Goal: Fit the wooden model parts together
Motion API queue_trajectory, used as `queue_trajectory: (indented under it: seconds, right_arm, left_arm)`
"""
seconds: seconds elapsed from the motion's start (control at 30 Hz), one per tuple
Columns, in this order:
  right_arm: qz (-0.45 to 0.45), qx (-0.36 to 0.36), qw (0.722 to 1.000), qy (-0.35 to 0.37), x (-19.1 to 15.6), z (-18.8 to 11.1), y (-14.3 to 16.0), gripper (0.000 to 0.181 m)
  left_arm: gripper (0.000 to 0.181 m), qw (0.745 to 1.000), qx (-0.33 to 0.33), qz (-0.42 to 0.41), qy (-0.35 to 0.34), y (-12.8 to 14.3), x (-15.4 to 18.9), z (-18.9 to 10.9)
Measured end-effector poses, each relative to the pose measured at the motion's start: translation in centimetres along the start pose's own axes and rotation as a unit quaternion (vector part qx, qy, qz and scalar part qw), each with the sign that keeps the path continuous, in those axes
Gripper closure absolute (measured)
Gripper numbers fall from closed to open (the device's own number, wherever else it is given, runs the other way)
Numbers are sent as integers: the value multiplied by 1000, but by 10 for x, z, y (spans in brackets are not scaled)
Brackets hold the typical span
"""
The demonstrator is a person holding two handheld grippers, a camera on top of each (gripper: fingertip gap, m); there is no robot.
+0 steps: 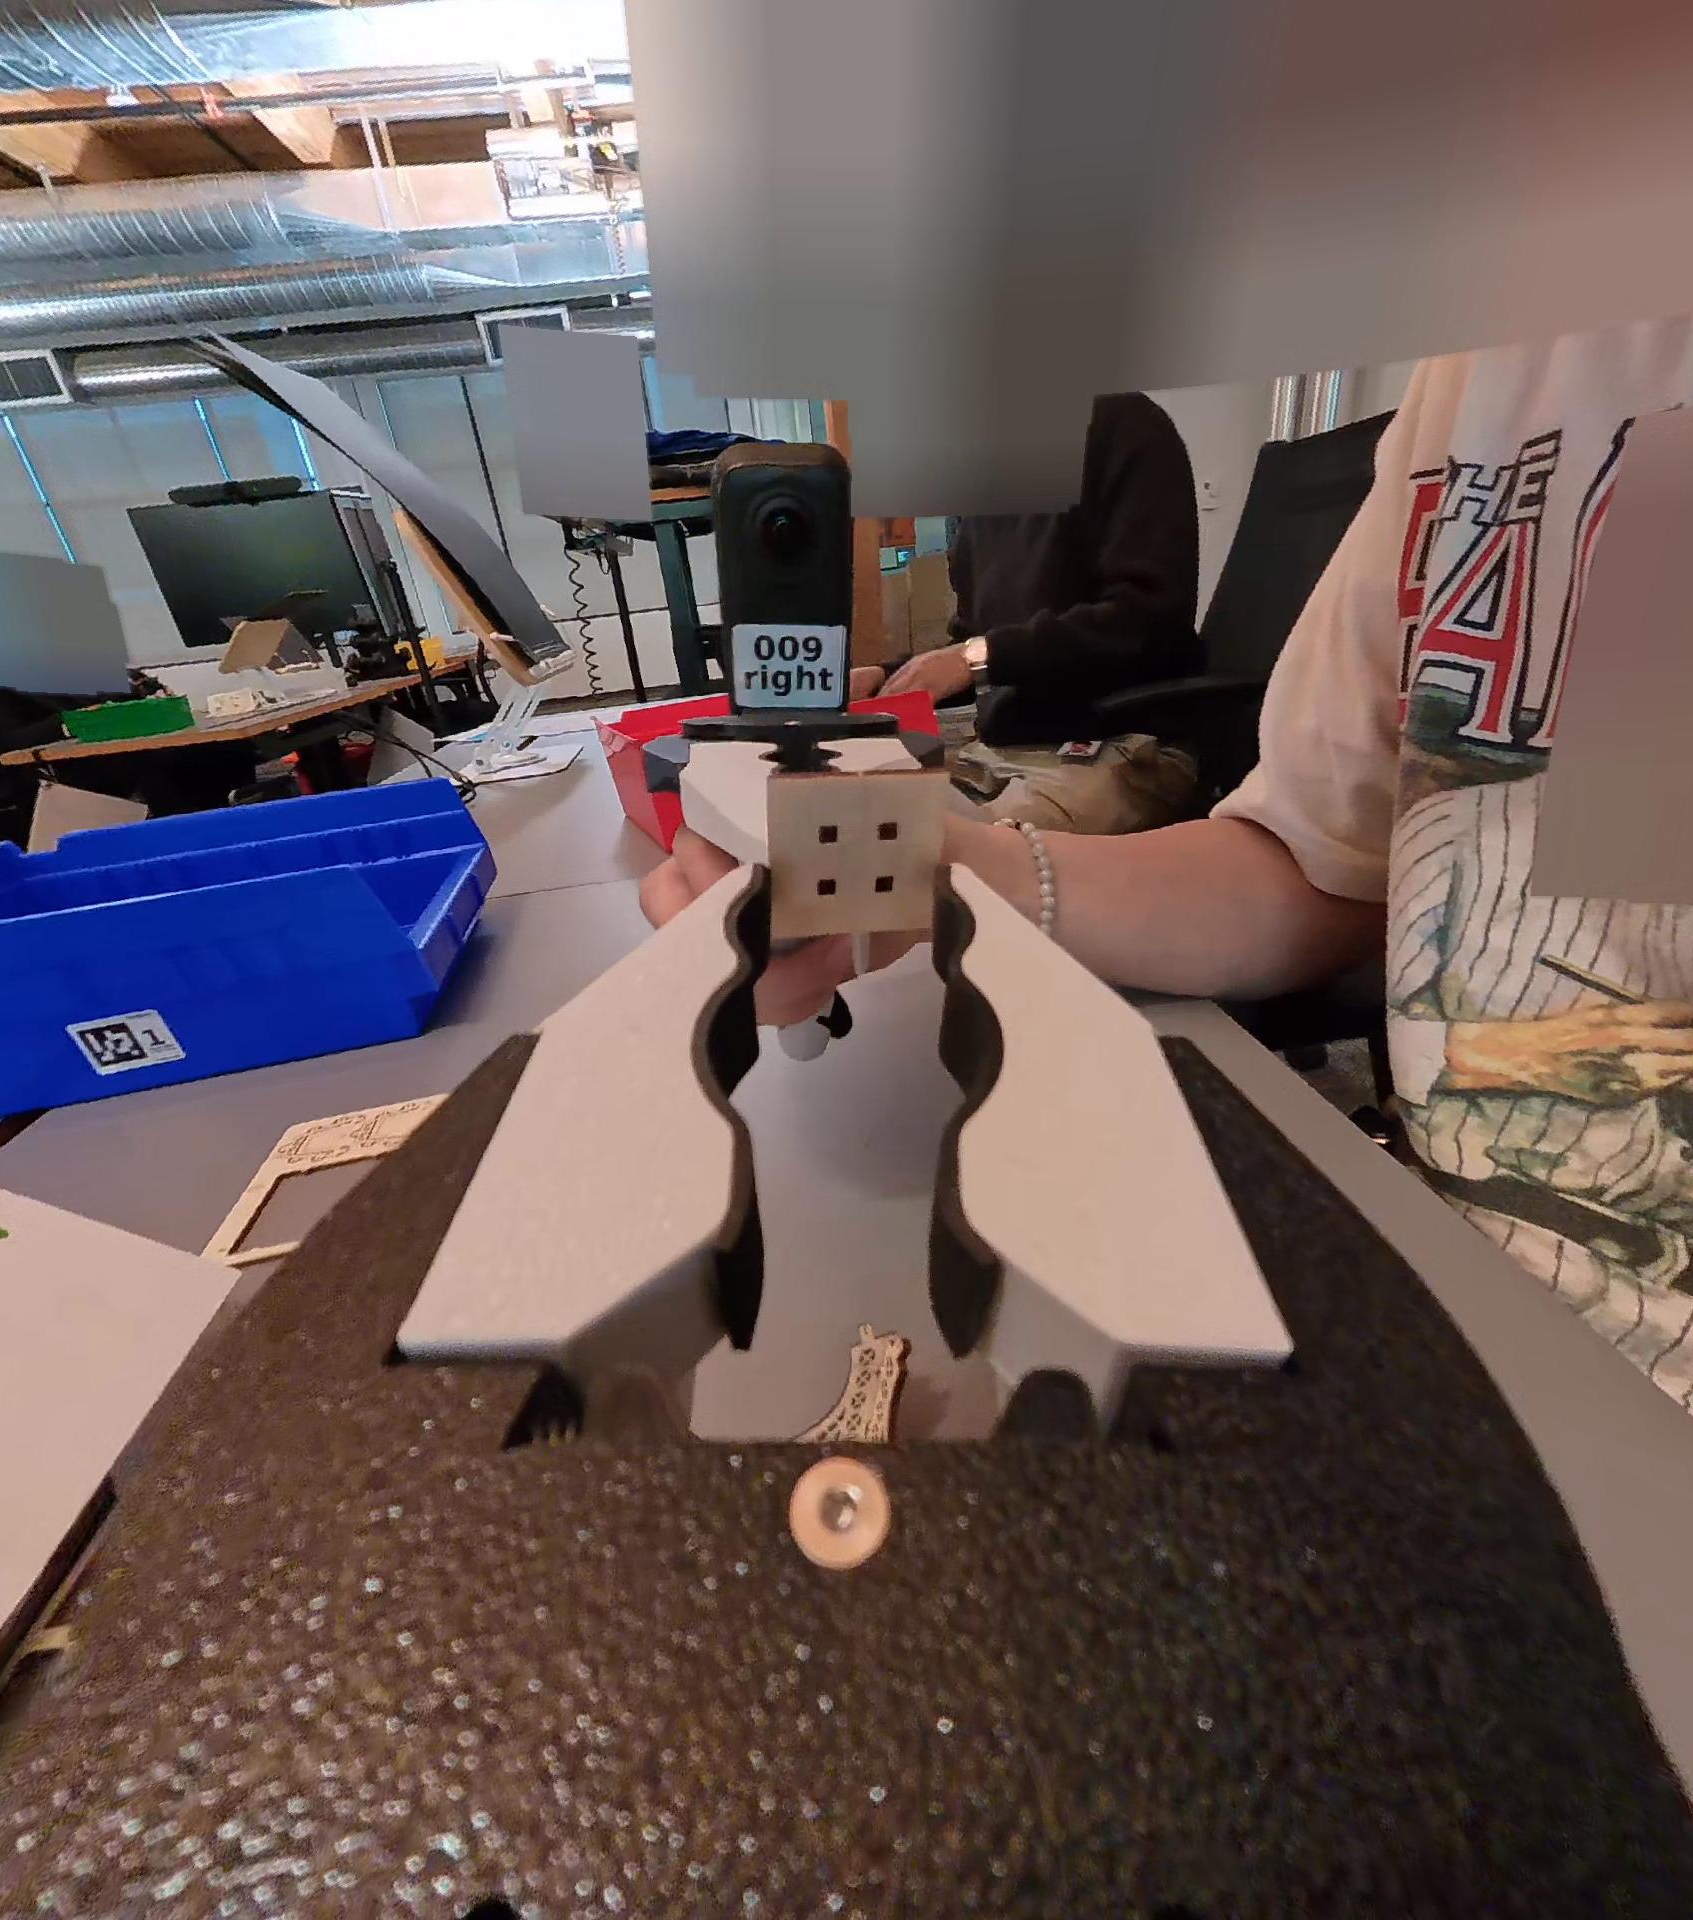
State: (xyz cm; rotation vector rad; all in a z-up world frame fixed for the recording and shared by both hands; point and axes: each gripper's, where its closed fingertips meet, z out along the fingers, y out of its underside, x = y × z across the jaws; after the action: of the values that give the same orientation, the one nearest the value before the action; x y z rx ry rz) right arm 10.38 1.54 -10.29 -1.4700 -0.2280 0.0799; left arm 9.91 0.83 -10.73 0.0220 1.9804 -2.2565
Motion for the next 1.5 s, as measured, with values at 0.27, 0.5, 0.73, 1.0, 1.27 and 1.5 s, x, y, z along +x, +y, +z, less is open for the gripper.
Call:
queue_trajectory:
  seconds: [0.27,0.5,0.73,1.0,1.27,1.5]
  right_arm:
    - [6,-2,1000,9,3,1,0,180]
    - [0,-1,1000,25,6,4,-2,180]
    - [-45,13,995,84,18,5,-8,181]
    - [-57,-9,995,82,16,8,-1,181]
    - [-51,-25,995,81,16,11,6,181]
    - [-42,-34,996,69,14,11,10,181]
  left_arm:
    - [153,1000,4,-12,-9,0,-3,-1]
    - [175,999,11,-20,-31,-2,-12,-7]
    - [150,998,17,-17,-65,-6,-20,-13]
    - [136,997,-10,5,-79,-2,-20,-7]
    - [146,996,-39,17,-81,6,-16,-1]
    - [149,996,-40,18,-72,9,-15,-2]
